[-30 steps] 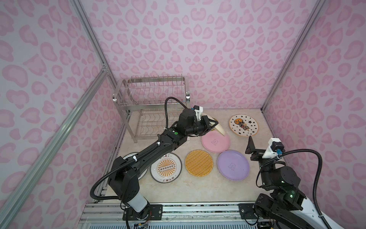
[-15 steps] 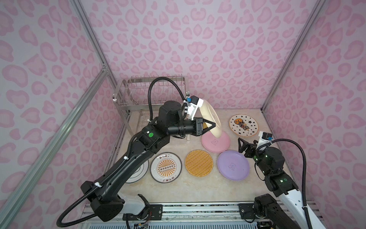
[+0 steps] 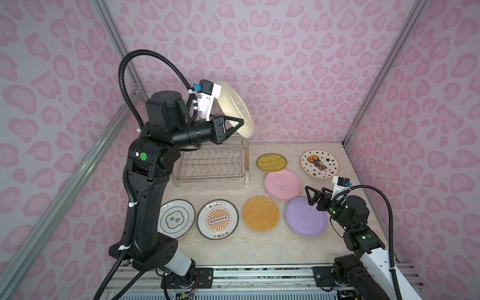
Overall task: Load plates into a dish rack
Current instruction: Place the plate on the dish rack.
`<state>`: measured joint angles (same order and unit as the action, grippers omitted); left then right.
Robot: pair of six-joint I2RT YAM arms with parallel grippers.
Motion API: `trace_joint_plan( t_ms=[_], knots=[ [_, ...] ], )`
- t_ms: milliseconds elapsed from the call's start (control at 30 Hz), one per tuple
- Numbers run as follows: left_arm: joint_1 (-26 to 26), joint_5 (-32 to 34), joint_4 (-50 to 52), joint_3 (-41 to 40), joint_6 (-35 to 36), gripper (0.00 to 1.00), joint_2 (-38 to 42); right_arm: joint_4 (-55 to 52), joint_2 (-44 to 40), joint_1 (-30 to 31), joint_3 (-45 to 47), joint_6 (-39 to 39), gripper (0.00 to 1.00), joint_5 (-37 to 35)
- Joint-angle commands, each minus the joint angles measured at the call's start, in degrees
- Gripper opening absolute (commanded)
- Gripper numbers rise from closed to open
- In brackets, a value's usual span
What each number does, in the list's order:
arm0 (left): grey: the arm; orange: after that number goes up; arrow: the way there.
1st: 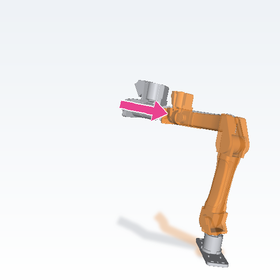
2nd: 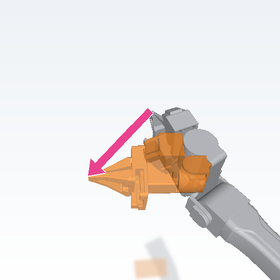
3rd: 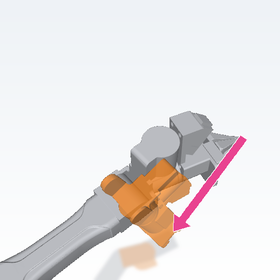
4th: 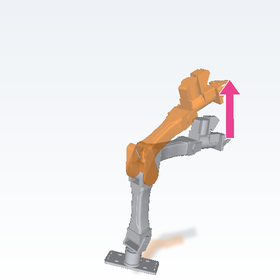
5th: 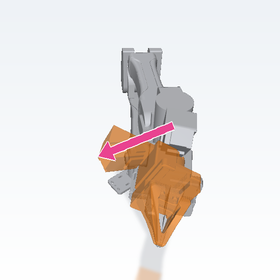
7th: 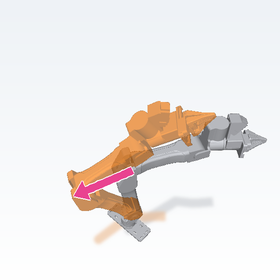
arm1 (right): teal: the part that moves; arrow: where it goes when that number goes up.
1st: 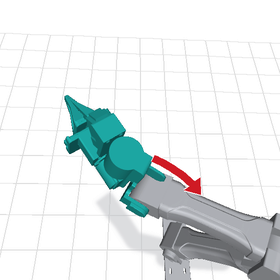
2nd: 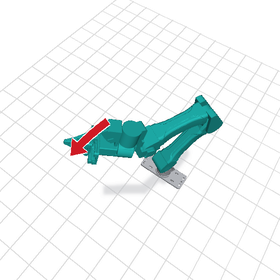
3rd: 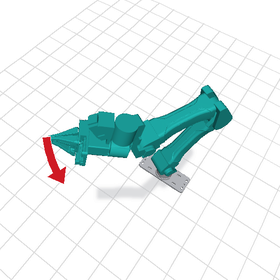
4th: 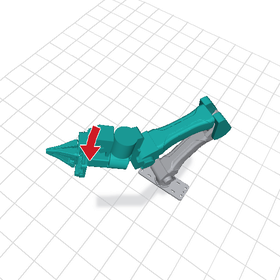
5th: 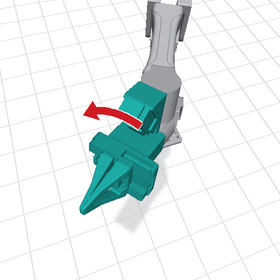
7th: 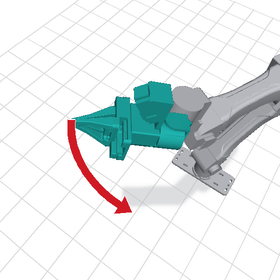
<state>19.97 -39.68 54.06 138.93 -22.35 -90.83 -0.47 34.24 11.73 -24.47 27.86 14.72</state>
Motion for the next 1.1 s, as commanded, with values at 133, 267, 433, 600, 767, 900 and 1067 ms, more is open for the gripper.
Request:
trace_joint_plan(
  t_ms=[133,267,433,600,767,900,1067],
  knots=[
    [-8.50,-10.28,-4.29,2.17,5.49,0.03,-0.81,-3.27,-0.93,0.04,0.92,-1.25,1.00,3.18],
    [-8.89,-8.72,-3.35,1.57,14.80,0.04,-1.19,-5.02,-0.93,0.05,1.22,-1.73,1.00,4.35],
    [-9.04,-3.04,-1.48,-0.33,26.10,0.04,-1.55,-5.42,-0.93,0.03,2.19,-1.23,1.00,5.26],
    [-8.75,-0.01,-2.69,-3.82,32.64,0.04,-1.18,-6.55,0.26,-0.04,1.65,-1.27,1.00,5.49],
    [-8.06,1.91,-3.22,-4.70,36.94,0.04,-3.60,-5.48,2.97,0.38,0.74,-0.84,1.00,5.93],
    [-7.88,2.04,-3.92,-3.41,37.64,0.04,-6.30,-3.50,5.48,2.01,0.94,-0.26,1.00,5.31],
    [-7.76,2.36,-5.38,-2.32,37.85,0.04,-9.97,-2.29,8.22,6.20,0.67,-0.34,1.00,2.00]
  ],
)
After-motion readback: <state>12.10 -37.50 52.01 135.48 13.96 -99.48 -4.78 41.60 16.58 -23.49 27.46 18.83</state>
